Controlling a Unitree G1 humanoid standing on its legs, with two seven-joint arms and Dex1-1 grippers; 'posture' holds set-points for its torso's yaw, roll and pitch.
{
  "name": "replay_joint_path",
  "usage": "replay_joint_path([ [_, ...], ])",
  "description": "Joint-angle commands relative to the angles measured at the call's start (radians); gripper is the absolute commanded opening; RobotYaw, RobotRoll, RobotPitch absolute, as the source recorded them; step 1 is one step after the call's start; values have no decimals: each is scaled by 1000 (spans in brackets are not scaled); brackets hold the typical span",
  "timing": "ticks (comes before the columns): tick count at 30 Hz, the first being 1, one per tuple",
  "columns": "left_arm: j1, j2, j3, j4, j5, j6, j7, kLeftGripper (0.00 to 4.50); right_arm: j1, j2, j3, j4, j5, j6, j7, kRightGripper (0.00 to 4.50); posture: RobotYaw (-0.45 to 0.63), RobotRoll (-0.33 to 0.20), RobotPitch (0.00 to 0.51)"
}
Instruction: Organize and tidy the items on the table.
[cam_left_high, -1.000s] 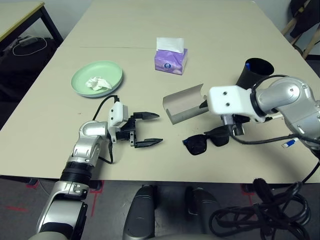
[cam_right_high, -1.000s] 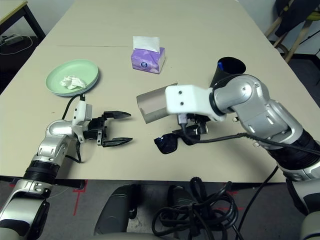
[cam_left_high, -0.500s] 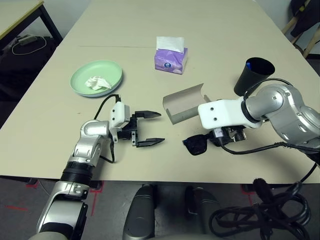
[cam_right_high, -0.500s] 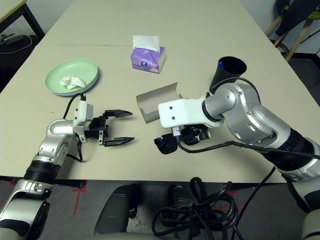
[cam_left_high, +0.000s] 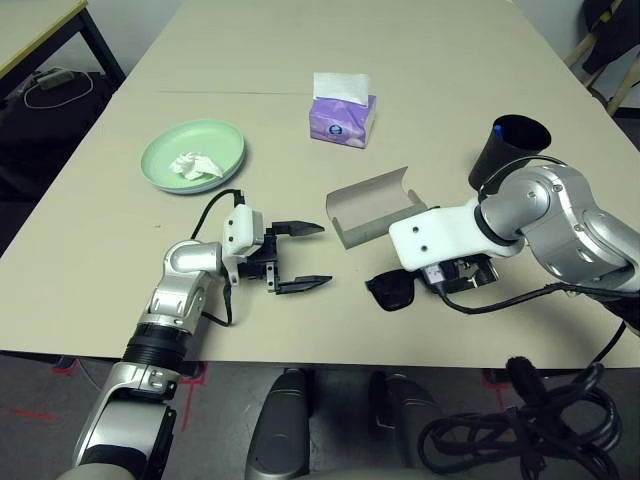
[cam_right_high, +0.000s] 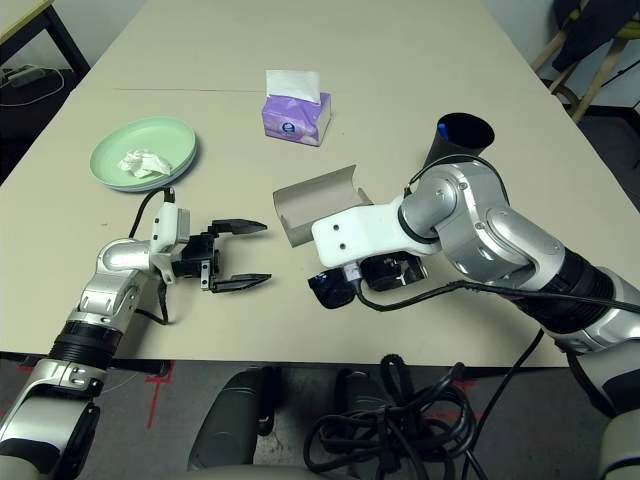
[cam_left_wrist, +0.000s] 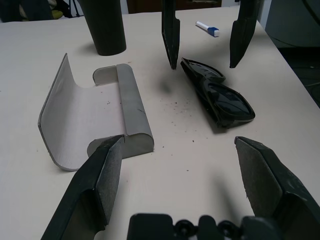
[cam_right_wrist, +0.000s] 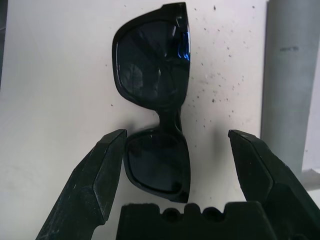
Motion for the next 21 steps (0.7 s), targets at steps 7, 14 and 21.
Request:
replay_joint_path([
  [7, 26, 8, -16, -46, 8, -17, -5, 4450, 16, 37, 25, 24, -46, 7, 10, 4500, 171, 0, 183],
  [14, 38, 11, -18, -65, 9, -9, -2, 4450, 27, 47, 26, 40, -64, -15, 14, 4500, 177, 0, 186],
  [21, 54, 18, -17, -75, 10, -6, 4, 4450, 27, 62, 24, 44, -73, -22, 19, 4500, 181, 0, 185],
])
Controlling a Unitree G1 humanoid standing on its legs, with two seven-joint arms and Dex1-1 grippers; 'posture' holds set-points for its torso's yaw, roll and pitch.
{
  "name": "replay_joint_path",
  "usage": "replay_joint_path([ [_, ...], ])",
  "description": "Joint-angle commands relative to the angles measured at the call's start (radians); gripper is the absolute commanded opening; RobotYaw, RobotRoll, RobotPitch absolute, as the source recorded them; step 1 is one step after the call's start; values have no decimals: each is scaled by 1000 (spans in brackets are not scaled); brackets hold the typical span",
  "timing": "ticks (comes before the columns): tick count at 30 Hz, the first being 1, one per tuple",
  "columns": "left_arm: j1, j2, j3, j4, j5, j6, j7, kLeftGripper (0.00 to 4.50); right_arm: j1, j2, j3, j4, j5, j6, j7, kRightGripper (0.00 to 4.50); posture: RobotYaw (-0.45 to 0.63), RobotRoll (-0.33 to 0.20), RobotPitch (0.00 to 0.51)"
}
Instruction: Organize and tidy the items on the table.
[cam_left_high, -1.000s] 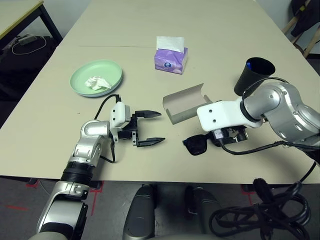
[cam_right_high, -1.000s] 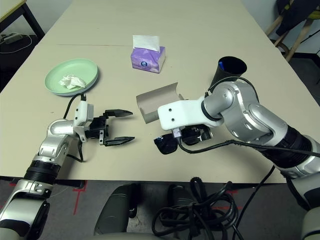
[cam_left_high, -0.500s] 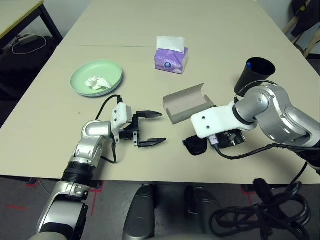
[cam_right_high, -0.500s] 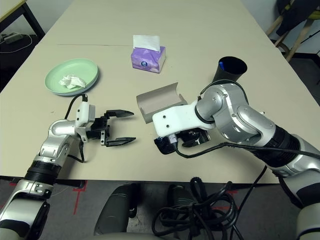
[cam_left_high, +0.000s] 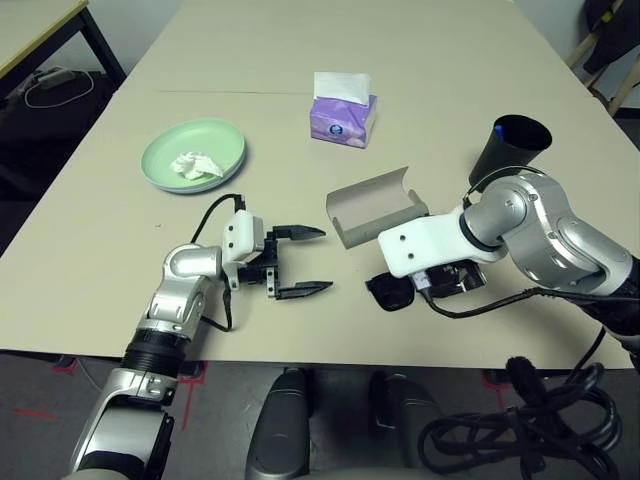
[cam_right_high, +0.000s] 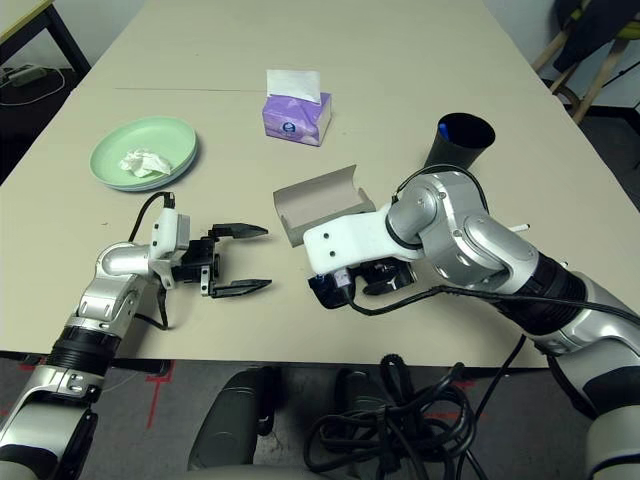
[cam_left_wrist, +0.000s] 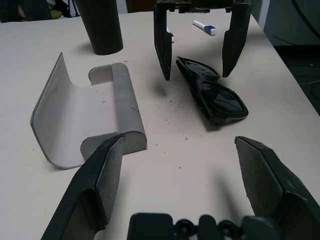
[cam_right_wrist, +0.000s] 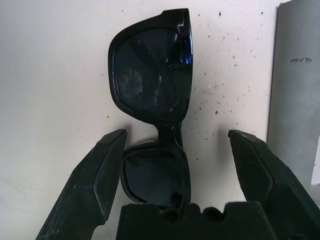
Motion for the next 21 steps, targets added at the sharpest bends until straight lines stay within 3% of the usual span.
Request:
replay_joint_path([
  [1, 22, 9, -16, -35, 10, -6, -1, 4450, 11, 6, 15, 5, -8, -10, 11, 4500, 182, 0, 185],
  [2, 22, 9, -16, -35, 10, -6, 0, 4450, 12, 6, 15, 6, -9, -12, 13, 4500, 182, 0, 185],
  [5, 22, 8, -16, -35, 10, -8, 3, 4500, 15, 5, 15, 6, -13, -18, 18, 3862, 182, 0, 185],
  [14, 15, 4, -13, -44, 4, -8, 12, 4500, 29, 7, 16, 24, -34, -45, 19, 348, 184, 0, 181],
  [21, 6, 7, -12, -30, 7, -11, 8, 4500, 11, 13, -5, 36, -28, -57, 31, 307, 176, 0, 172],
])
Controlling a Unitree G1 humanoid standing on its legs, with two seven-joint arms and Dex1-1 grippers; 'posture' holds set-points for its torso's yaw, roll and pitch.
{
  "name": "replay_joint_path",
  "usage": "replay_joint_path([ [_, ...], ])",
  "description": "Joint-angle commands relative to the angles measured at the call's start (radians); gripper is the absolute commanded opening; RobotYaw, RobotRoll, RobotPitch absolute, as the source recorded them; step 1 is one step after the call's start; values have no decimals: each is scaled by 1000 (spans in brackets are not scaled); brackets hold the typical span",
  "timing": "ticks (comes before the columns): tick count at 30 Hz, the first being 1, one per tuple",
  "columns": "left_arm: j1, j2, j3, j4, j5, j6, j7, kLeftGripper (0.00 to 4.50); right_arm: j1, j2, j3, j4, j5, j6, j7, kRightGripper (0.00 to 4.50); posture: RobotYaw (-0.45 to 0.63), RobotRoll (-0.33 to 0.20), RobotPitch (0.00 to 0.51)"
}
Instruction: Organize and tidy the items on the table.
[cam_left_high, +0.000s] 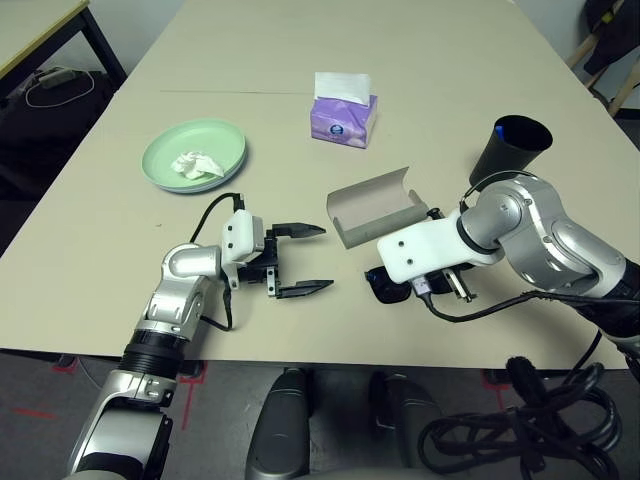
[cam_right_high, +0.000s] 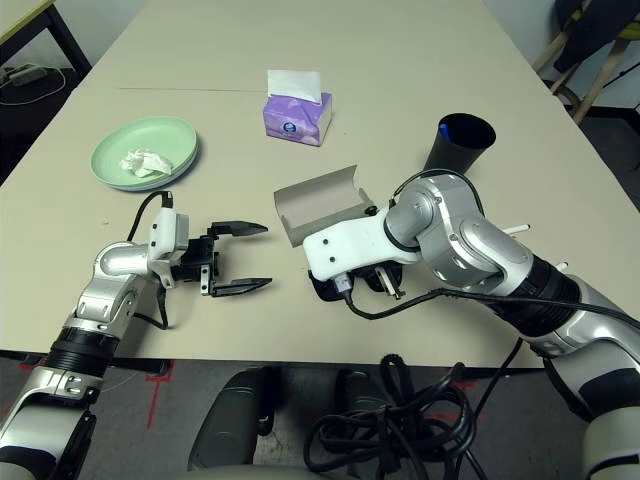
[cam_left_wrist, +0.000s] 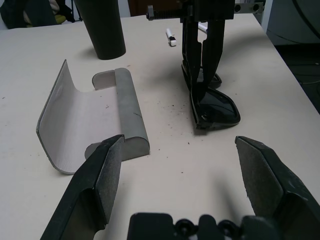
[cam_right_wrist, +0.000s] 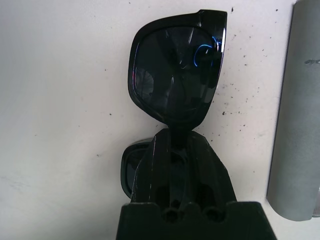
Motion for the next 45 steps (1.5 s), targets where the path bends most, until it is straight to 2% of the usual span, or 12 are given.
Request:
replay_joint_path([
  [1, 2, 6, -12, 0, 7, -8, -6, 4500, -11, -3, -12, 5, 8, -7, 18, 307, 174, 0, 171],
  [13, -13, 9, 8, -8, 30, 6, 89, 4500, -159, -12, -134, 46, 76, -115, 21, 307, 179, 0, 154],
  [21, 17, 8, 12, -103, 36, 77, 205, 4500, -260, 83, -110, 285, -4, -322, -111, 307, 216, 0, 153],
  [32, 45, 16, 14, -215, 22, 154, 252, 4500, -308, 191, -69, 528, -114, -515, -217, 307, 254, 0, 163],
  [45, 65, 24, 13, -252, 25, 175, 269, 4500, -307, 248, -75, 652, -181, -600, -263, 307, 265, 0, 169],
])
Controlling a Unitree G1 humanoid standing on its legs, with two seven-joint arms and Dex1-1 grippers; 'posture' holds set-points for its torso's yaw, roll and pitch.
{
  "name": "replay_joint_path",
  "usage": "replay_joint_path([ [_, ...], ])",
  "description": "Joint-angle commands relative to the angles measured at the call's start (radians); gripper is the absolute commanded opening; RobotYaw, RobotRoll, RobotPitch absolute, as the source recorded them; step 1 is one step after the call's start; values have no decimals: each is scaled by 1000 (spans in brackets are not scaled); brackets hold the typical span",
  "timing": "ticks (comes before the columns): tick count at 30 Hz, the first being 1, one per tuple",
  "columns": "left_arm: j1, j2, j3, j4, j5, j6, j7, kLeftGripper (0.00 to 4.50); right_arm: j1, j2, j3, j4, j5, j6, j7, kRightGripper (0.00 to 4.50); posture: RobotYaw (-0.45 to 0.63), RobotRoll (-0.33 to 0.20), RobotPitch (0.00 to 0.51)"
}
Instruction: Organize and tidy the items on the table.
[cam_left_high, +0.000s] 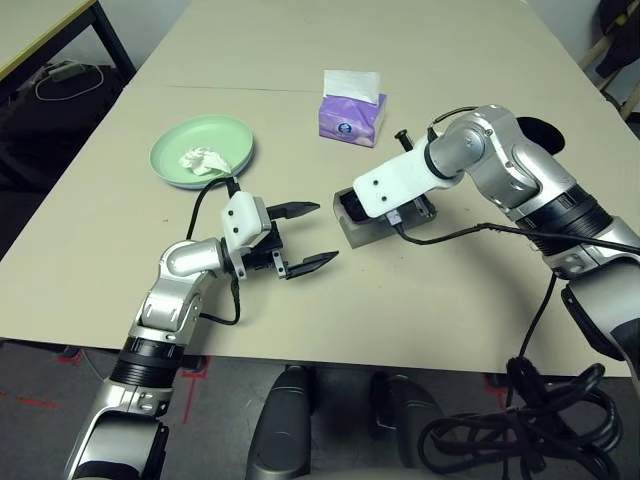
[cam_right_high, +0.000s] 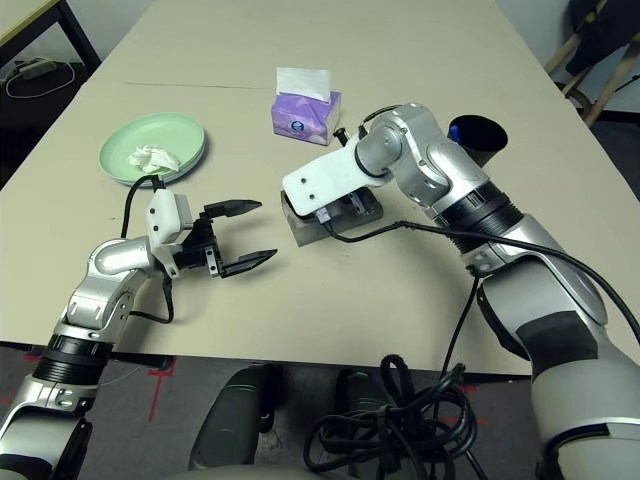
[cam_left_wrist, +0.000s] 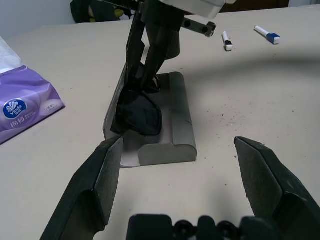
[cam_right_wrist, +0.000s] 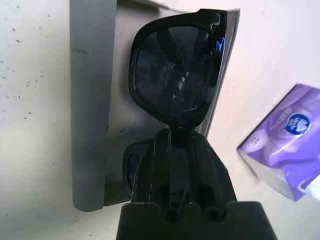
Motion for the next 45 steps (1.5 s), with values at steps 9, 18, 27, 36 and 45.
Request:
replay_joint_path([
  [9, 31, 17, -7, -47, 3, 10, 1, 4500, 19, -1, -6, -5, -4, 21, 22, 307, 258, 0, 168],
  [18, 17, 13, -11, -32, 4, 4, -3, 4500, 55, -4, -17, -61, 17, 107, 90, 307, 248, 0, 160],
  [27, 13, 15, -11, -25, 7, 4, -5, 4500, 51, -12, -13, -54, 5, 92, 77, 657, 247, 0, 157],
  [36, 1, 18, -10, 2, 11, -9, -14, 4500, 52, -28, -25, -79, 17, 99, 90, 3916, 226, 0, 140],
  [45, -56, 23, -7, 85, 14, -38, -45, 4500, 109, -75, -105, -246, 93, 300, 172, 4458, 177, 0, 115],
])
